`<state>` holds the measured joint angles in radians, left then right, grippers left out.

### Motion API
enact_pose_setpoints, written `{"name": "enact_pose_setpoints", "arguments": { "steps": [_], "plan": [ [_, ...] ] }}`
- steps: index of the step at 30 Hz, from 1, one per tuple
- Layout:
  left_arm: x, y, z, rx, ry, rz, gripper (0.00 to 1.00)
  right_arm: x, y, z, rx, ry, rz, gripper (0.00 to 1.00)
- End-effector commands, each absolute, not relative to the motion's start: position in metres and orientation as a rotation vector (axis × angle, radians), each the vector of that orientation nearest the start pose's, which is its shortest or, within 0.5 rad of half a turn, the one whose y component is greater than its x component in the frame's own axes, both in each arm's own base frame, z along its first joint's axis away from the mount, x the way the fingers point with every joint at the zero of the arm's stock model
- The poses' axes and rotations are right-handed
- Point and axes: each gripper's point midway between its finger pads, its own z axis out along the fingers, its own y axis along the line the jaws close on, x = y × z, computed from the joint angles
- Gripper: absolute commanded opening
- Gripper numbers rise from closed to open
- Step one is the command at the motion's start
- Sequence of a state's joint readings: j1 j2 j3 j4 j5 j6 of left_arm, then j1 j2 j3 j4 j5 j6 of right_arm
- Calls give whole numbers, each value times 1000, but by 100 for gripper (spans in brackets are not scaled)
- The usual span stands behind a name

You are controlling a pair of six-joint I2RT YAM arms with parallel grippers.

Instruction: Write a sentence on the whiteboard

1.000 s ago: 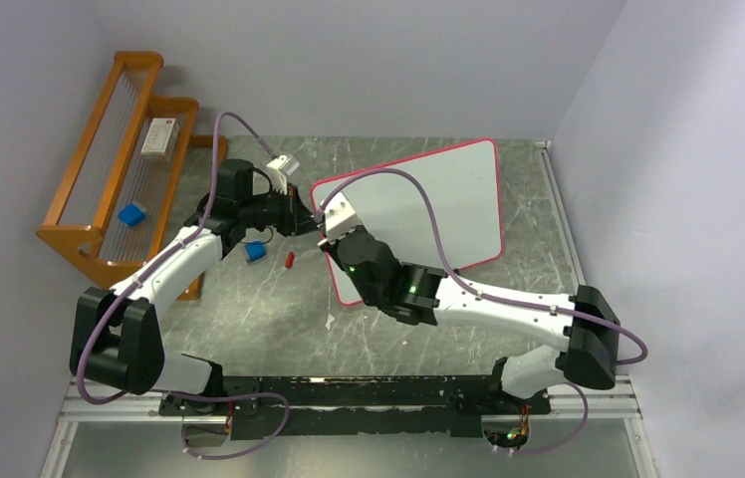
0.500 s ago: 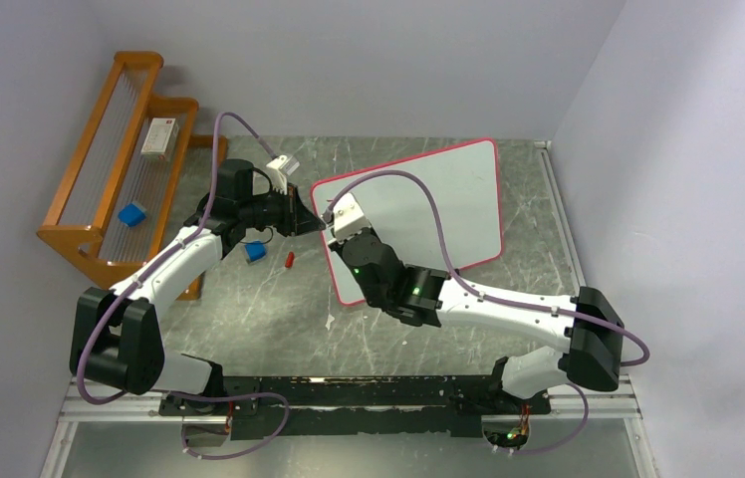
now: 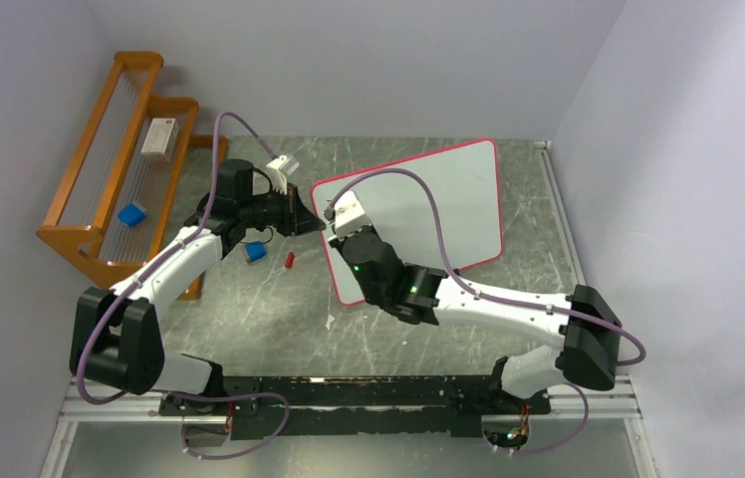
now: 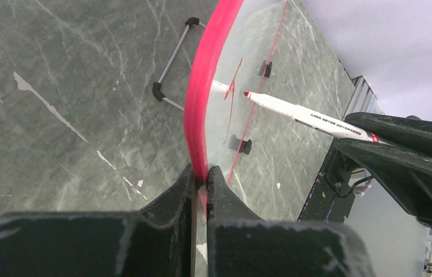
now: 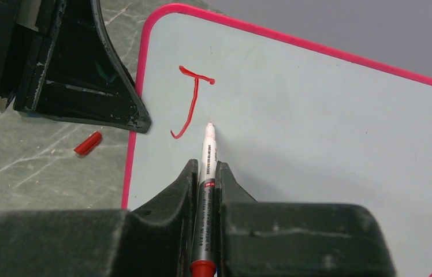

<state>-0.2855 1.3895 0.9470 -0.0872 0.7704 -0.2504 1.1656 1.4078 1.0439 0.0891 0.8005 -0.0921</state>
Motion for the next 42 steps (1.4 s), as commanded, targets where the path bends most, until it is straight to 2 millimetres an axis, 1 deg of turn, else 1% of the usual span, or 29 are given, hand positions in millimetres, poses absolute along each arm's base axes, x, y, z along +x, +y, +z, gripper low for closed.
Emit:
{"name": "enact_pose_setpoints", "arguments": {
  "steps": [1, 7, 14, 19, 32, 38, 42],
  "plan": [
    [314, -225, 184, 532, 2074, -1085, 5, 283, 317, 249, -508, 1667, 35, 0],
    [314, -225, 185, 535, 2071, -1086, 5, 285, 319, 247, -513, 1670, 42, 0],
    [314, -225, 184, 536, 2073, -1086, 5, 282, 324, 242, -558, 1687, 61, 0],
    [314, -225, 184, 535, 2074, -1084, 5, 280, 324, 236, -579, 1707, 65, 0],
    [315, -225, 183, 534, 2076, -1079, 5, 276, 313, 227, -597, 1741, 29, 0],
    [315, -225, 183, 534, 2078, -1080, 5, 278, 306, 229, -578, 1731, -9, 0],
    [314, -226, 182, 535, 2079, -1083, 5, 278, 305, 230, -570, 1729, -17, 0]
  ]
}}
